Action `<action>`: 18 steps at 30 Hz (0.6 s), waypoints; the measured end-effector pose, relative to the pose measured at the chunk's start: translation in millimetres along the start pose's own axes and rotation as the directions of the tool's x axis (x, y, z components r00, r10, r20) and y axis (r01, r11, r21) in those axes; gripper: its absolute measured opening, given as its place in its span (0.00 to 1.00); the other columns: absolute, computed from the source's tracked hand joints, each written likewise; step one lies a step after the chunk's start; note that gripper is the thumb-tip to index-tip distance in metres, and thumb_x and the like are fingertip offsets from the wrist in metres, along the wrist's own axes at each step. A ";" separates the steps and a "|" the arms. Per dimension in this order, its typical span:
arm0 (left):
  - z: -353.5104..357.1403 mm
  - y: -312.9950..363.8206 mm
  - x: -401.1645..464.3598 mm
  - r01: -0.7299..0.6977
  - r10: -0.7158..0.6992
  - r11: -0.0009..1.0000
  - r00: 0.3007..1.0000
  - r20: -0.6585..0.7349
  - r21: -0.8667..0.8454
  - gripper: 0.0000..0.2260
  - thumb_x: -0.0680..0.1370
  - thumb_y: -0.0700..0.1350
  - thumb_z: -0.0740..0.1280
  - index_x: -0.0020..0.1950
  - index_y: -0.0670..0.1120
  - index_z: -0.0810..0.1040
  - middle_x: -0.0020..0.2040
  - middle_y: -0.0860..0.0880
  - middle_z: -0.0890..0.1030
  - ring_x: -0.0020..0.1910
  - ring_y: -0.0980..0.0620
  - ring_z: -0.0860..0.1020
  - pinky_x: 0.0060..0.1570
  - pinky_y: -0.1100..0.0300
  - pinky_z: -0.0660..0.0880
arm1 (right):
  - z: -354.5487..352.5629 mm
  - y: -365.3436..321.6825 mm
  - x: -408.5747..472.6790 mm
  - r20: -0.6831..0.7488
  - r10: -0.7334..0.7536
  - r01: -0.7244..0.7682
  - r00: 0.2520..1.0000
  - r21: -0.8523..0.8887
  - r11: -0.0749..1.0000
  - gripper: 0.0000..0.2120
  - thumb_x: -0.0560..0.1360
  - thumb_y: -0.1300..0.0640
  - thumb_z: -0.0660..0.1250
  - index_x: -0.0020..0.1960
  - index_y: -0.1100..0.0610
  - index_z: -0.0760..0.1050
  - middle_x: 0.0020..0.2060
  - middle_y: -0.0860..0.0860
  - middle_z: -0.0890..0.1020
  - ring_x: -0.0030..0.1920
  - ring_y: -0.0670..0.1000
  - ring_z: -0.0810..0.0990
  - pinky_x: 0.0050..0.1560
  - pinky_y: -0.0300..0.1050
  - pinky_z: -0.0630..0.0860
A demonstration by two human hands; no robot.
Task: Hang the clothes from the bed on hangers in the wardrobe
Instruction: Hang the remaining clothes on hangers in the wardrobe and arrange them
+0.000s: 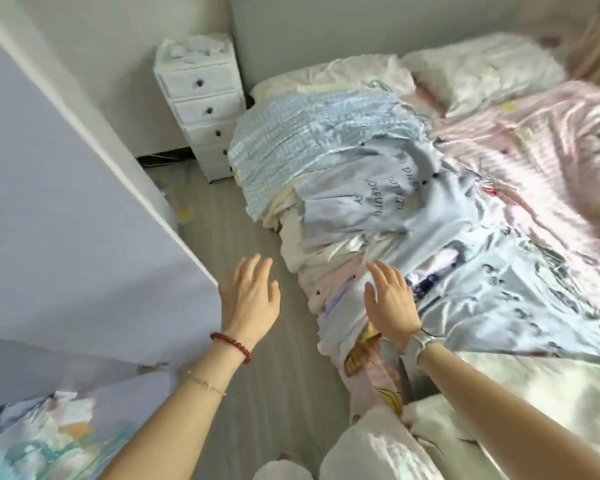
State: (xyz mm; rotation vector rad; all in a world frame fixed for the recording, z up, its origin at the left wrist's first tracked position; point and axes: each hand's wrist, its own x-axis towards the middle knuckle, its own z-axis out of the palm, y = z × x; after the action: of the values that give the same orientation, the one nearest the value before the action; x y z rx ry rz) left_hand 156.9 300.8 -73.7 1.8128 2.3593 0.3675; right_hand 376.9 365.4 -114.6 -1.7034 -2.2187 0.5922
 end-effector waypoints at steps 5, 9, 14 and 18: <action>73.4 132.3 58.9 -0.267 0.276 0.961 0.932 0.235 -0.068 0.18 0.75 0.46 0.58 0.61 0.41 0.76 0.62 0.42 0.76 0.61 0.41 0.74 0.60 0.42 0.69 | -35.4 144.5 -4.7 -0.042 0.377 -0.374 0.925 0.066 0.925 0.19 0.78 0.61 0.55 0.69 0.61 0.64 0.68 0.59 0.67 0.67 0.59 0.65 0.66 0.53 0.64; 144.8 242.5 89.2 -0.402 0.429 0.903 0.818 0.382 -0.152 0.20 0.79 0.47 0.56 0.70 0.45 0.66 0.70 0.46 0.66 0.69 0.45 0.64 0.67 0.52 0.60 | -60.8 264.1 -1.4 -0.078 0.608 -0.594 0.790 0.143 0.791 0.18 0.77 0.63 0.57 0.67 0.65 0.66 0.65 0.62 0.69 0.64 0.63 0.67 0.64 0.54 0.63; 230.8 348.2 98.6 -0.576 0.517 0.811 0.624 0.586 -0.103 0.23 0.80 0.48 0.54 0.75 0.50 0.55 0.75 0.48 0.56 0.74 0.50 0.53 0.71 0.53 0.51 | -76.6 393.3 3.9 -0.066 0.747 -0.736 0.662 0.131 0.664 0.16 0.77 0.64 0.56 0.64 0.67 0.67 0.61 0.64 0.72 0.59 0.63 0.70 0.59 0.55 0.67; 281.4 386.8 95.8 -0.645 0.433 0.764 0.496 0.753 -0.014 0.25 0.81 0.52 0.51 0.76 0.53 0.47 0.77 0.49 0.45 0.75 0.48 0.43 0.72 0.46 0.42 | -81.2 459.5 7.8 -0.050 0.791 -0.789 0.609 0.059 0.611 0.12 0.77 0.63 0.54 0.59 0.65 0.66 0.57 0.62 0.73 0.54 0.60 0.71 0.51 0.53 0.68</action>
State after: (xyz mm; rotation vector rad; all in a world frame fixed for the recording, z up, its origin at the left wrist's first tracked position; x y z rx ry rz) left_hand 564.4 516.7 -232.7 2.2367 1.2783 -0.5869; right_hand 802.0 486.2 -264.7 -2.6224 -1.2652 0.7118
